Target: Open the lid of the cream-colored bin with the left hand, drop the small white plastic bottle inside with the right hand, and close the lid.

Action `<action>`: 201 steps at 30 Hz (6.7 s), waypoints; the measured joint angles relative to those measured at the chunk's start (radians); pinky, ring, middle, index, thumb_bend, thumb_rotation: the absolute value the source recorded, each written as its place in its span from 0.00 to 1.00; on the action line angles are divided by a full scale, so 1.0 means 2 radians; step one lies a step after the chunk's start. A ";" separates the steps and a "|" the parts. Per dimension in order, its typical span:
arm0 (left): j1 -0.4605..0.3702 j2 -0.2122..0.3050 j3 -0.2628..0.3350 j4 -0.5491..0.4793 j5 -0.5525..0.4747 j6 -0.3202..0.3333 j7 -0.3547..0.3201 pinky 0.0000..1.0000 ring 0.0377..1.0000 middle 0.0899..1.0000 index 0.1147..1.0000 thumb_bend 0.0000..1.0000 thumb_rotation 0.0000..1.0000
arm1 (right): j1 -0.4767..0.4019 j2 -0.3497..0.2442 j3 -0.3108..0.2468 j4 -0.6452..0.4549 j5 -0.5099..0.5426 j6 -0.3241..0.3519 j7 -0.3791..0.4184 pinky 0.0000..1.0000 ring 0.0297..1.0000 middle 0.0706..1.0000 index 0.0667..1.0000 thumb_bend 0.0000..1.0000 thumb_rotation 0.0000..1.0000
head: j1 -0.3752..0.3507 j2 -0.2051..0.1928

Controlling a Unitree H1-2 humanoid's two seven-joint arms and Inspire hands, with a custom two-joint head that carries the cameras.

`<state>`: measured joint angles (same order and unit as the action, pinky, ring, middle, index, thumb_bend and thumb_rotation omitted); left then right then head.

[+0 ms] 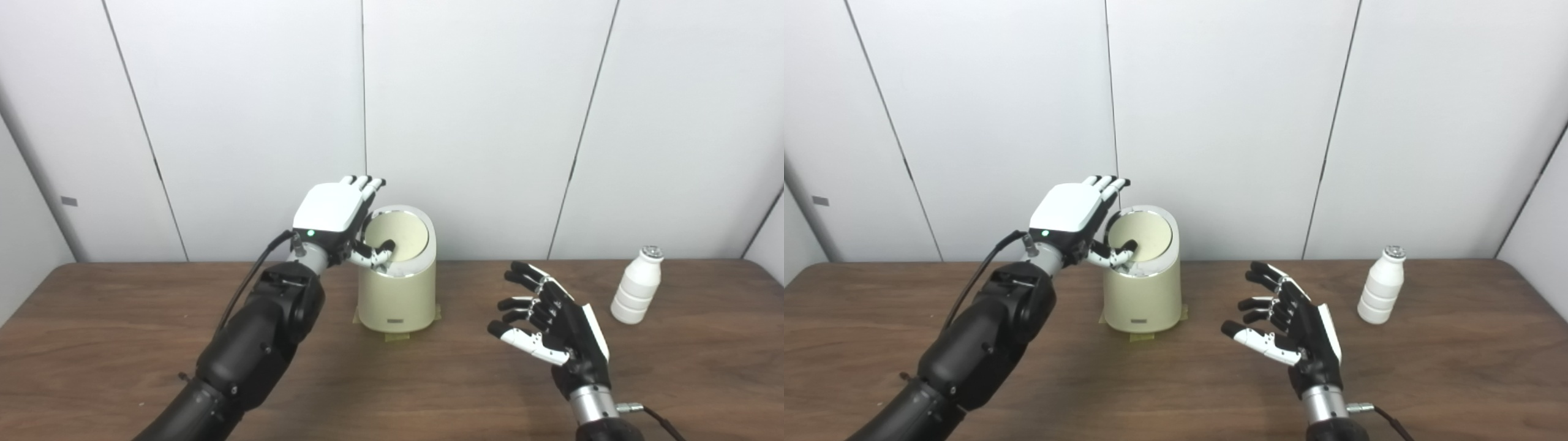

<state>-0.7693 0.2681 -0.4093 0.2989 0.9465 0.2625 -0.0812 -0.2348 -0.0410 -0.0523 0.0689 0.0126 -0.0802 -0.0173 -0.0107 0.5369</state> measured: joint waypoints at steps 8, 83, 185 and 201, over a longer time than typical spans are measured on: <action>0.012 -0.010 0.075 -0.034 -0.037 -0.025 0.107 0.57 0.76 0.82 0.81 0.70 0.24 | -0.001 0.000 0.000 0.004 0.001 0.000 0.000 0.48 0.55 0.76 0.76 0.72 0.19 | 0.003 0.001; 0.286 -0.043 0.264 -0.103 -0.516 -0.145 -0.004 0.55 0.68 0.75 0.75 0.62 0.00 | -0.113 -0.288 -0.099 -0.061 -0.086 0.185 0.049 0.76 0.86 0.93 0.91 0.90 0.33 | -0.208 -0.097; 0.289 -0.033 0.255 -0.172 -0.503 -0.091 -0.018 0.58 0.68 0.77 0.77 0.51 0.00 | -0.101 -0.191 -0.056 0.196 -0.081 0.053 -0.071 0.33 0.36 0.39 0.49 0.52 0.00 | -0.200 -0.058; 0.289 -0.034 0.244 -0.163 -0.491 -0.102 -0.018 0.58 0.68 0.77 0.77 0.54 0.00 | -0.143 -0.158 0.011 -0.017 -0.130 0.109 -0.030 0.32 0.35 0.39 0.49 0.52 0.00 | -0.168 -0.070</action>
<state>-0.1912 0.1993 0.0782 -0.0266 -0.0348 0.0578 -0.1173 -0.5214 -0.3567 -0.0295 0.0355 -0.2480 0.1381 -0.0772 -0.3468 0.3973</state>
